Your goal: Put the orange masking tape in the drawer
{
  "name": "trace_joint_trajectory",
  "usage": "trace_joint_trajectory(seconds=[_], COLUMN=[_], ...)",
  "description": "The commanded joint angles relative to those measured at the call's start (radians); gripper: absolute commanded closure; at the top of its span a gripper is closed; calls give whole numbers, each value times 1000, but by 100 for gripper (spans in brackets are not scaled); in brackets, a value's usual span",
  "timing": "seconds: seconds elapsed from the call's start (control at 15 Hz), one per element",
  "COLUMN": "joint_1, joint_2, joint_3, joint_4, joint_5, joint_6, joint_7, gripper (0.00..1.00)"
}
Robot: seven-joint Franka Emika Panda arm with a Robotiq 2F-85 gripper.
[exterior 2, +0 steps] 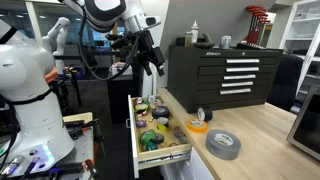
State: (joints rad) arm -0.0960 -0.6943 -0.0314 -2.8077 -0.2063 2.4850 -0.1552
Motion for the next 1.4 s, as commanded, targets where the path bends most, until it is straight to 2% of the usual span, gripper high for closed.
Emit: trace_joint_trajectory(seconds=[0.0, 0.8, 1.07, 1.33], joint_1=[5, 5, 14, 32], joint_2=[3, 16, 74, 199], joint_3=[-4, -4, 9, 39], joint_4=[-4, -12, 27, 82], joint_5=[-4, -4, -13, -29], joint_6=[-4, -4, -3, 6], joint_7=[3, 3, -2, -6], gripper=[0, 0, 0, 0])
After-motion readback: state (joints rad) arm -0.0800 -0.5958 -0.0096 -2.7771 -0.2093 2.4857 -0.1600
